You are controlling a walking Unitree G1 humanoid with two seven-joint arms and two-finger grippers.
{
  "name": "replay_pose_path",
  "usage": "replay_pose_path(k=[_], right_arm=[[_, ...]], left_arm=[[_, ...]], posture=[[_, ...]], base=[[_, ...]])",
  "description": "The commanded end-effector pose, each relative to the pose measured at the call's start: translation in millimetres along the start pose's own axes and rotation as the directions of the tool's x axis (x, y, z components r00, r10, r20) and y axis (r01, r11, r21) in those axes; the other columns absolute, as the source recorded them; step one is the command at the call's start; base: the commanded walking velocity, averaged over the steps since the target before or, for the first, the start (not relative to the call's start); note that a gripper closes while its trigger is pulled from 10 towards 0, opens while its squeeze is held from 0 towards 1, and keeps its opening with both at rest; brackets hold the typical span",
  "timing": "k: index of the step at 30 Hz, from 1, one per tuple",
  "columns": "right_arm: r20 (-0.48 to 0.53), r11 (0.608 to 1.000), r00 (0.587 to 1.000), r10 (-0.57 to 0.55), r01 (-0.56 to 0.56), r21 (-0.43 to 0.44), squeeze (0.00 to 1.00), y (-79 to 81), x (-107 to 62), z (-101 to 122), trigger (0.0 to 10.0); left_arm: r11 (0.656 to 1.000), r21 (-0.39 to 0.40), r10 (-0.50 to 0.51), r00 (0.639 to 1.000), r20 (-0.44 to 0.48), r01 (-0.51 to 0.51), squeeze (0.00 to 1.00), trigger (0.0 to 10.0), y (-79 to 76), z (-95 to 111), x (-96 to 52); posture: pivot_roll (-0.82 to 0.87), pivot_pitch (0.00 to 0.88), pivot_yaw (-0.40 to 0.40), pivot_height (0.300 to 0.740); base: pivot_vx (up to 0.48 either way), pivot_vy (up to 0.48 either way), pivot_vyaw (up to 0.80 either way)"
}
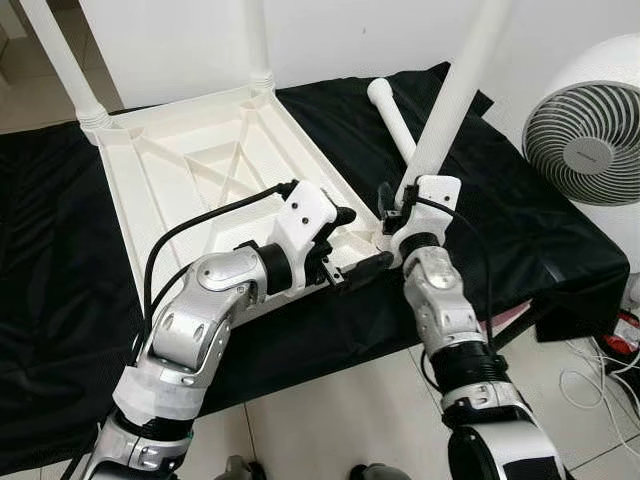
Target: Building children table
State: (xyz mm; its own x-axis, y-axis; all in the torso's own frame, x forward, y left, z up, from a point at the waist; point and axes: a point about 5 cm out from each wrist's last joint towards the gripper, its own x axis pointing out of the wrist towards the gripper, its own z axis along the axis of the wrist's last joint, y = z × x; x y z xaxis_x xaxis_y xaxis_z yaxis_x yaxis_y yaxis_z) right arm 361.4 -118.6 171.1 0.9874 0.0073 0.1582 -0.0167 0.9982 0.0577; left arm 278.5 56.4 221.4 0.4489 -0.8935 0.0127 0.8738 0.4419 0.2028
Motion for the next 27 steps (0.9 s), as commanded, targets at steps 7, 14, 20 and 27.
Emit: replay_pose_path(k=[7,14,20,27], right_arm=[[-0.134,0.984,0.975,-0.178,0.174,-0.043,0.0,-8.2,-12.1,-36,10.0],[-0.072,0.94,0.937,-0.341,0.342,0.003,0.0,-16.9,-17.7,-30,10.0],[-0.055,0.929,0.928,-0.367,0.369,0.018,0.0,-20.5,-17.8,-27,10.0],[-0.102,0.916,0.913,-0.394,0.4,0.044,0.0,-22.3,-9.5,-28,10.0]], left_arm=[[0.997,0.008,0.077,0.997,-0.005,-0.077,0.0,10.0,0.7,0,-1.2],[0.997,0.007,0.075,0.997,-0.005,-0.075,0.0,10.0,-0.1,-1,-1.6],[0.997,0.004,0.071,0.997,-0.004,-0.071,0.0,10.0,-1.0,0,-0.7],[0.998,0.005,0.068,0.998,-0.002,-0.068,0.0,10.0,-0.8,0,0.2]], posture=[[-0.04,0.092,0.026,0.74],[-0.04,0.086,0.025,0.74],[-0.04,0.086,0.024,0.74],[-0.04,0.083,0.025,0.74]], base=[[0.0,0.0,0.0],[0.0,0.0,0.0],[0.0,0.0,0.0],[0.0,0.0,0.0]])
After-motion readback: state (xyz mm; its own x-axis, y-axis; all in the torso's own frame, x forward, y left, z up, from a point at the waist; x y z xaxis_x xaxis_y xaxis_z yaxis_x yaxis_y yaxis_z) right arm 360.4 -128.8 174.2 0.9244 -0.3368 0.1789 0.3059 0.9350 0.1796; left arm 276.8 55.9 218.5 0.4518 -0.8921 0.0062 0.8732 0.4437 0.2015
